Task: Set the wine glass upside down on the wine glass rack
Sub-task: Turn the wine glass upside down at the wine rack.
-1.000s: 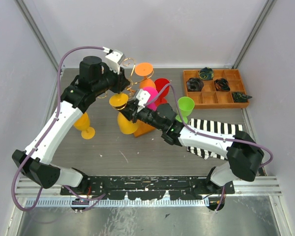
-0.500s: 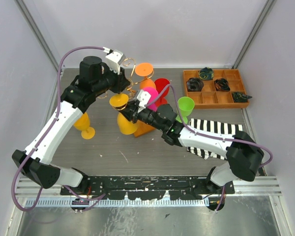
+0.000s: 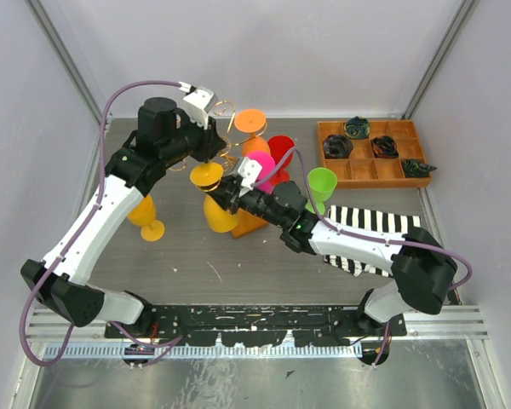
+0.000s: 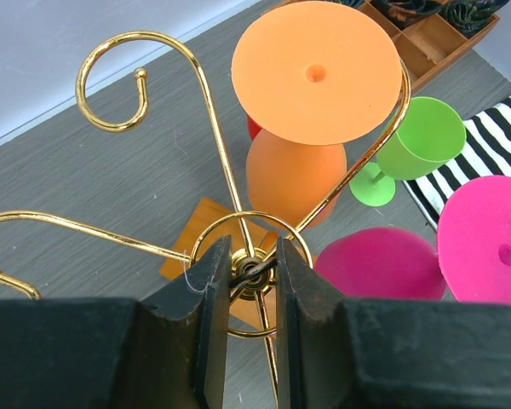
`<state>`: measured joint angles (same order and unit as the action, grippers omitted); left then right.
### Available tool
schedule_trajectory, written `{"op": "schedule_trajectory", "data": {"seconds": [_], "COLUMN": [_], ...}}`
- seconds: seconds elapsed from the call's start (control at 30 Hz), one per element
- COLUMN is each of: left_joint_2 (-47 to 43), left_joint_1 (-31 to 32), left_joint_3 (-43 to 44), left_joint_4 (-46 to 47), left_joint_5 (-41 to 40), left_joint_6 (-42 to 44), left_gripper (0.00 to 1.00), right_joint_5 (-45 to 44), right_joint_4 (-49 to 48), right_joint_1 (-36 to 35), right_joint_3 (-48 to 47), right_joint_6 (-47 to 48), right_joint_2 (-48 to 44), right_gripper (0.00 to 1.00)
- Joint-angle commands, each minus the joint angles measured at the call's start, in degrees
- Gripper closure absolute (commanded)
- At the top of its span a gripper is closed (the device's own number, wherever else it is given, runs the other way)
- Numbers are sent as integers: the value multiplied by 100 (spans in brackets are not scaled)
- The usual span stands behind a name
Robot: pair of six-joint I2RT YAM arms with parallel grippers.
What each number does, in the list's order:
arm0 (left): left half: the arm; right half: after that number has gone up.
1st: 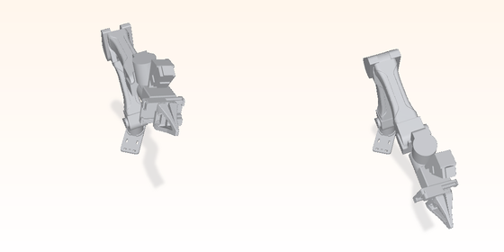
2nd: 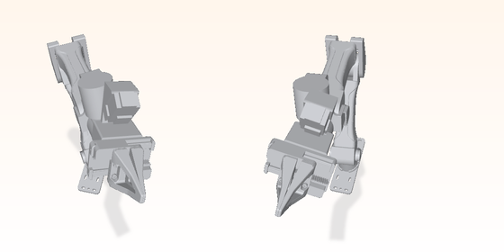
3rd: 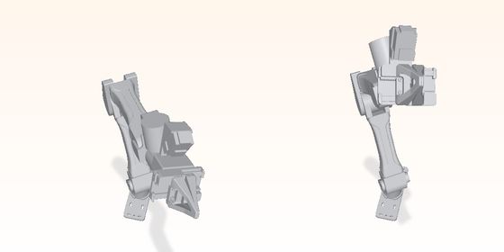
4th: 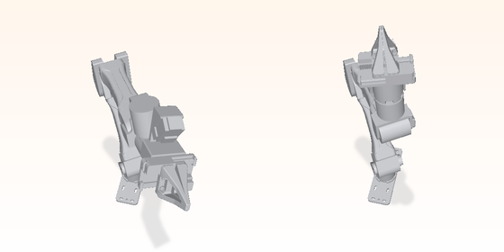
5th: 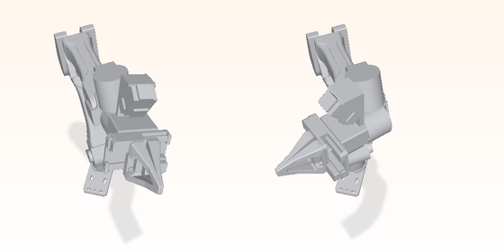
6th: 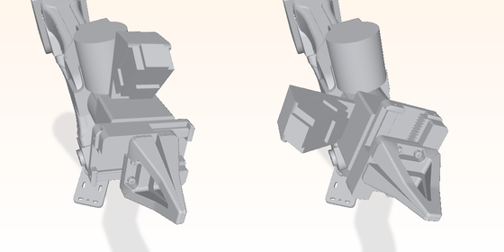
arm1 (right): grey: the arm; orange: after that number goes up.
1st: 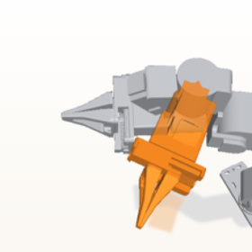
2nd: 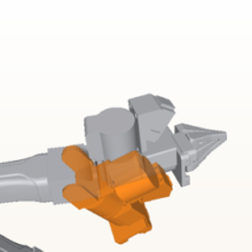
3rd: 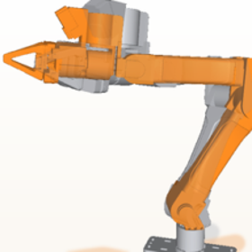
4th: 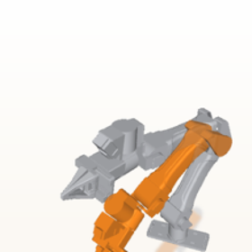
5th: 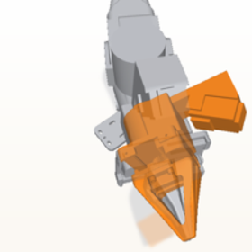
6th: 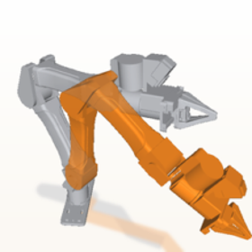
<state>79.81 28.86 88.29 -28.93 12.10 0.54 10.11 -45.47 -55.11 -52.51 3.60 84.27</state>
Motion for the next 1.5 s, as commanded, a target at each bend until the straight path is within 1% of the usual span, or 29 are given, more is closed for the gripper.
{"op": "schedule_trajectory", "data": {"seconds": [0.0, 0.23, 0.33, 0.73, 0.9, 1.07, 1.2, 1.47], "left_joint_2": [144, 137, 138, 112, 104, 93, 96, 108], "left_joint_1": [45, 42, 41, 41, 42, 41, 43, 47], "left_joint_3": [105, 108, 109, 100, 91, 65, 63, 73], "left_joint_4": [66, 71, 71, 69, 71, 79, 79, 72], "left_joint_5": [108, 121, 124, 126, 129, 118, 117, 117], "left_joint_6": [-97, -106, -111, -115, -115, -117, -115, -119], "left_gripper": [100, 100, 100, 100, 100, 100, 100, 100], "right_joint_5": [1523, 1545, 1548, 1414, 1316, 1043, 726, -5], "right_joint_4": [148, 188, 188, 64, 30, -17, -21, 291], "right_joint_1": [-325, -335, -329, -333, -329, -326, -333, -332], "right_joint_3": [-332, -286, -281, -221, -156, -16, 105, 234], "right_joint_6": [-21, -67, -61, -100, -108, -67, -50, -1], "right_joint_2": [-139, -173, -176, -204, -256, -374, -528, -801], "right_gripper": [78, 74, 70, 68, 69, 76, 80, 85]}}
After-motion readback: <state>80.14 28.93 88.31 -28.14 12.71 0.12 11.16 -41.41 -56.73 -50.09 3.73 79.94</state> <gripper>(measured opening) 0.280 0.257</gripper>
